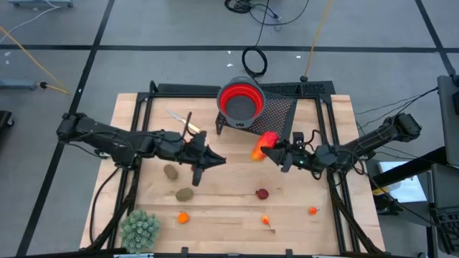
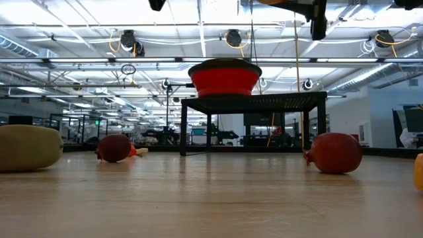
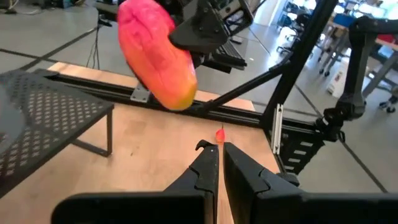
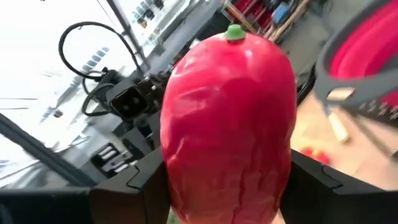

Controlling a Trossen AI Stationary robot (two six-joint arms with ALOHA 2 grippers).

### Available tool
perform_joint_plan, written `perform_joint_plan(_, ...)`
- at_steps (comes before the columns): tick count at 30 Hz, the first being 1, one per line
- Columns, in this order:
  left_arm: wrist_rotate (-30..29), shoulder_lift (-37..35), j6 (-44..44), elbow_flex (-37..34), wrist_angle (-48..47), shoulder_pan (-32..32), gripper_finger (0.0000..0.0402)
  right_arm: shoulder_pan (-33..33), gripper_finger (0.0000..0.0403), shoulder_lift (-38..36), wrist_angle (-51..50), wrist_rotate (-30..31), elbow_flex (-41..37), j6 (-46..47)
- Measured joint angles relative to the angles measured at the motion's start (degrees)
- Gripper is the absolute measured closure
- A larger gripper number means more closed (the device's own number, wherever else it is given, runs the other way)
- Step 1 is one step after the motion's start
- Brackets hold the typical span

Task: Pick & Place Fruit
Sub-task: Put the mango into the strainer bowl on the shelf

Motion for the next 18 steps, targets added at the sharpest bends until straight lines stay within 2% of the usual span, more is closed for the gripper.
perform_joint_plan(6, 2.7, 2.9, 1.2, 2.6, 0.1, 0.0, 0.038, 0.1, 0.0186, 1.4, -0.2, -5.5, 0.0, 6.9)
perform_joint_plan(12, 4.2, 3.7, 2.8, 3.5, 0.6, 0.1, 0.038, 0.1, 0.0185, 4.6, 0.7, -6.9, 0.0, 11.4)
perform_joint_plan(18, 4.3, 3.8, 1.1, 3.5, 0.6, 1.0, 0.038, 0.1, 0.0186, 7.0, 3.7, -6.9, 0.0, 10.7)
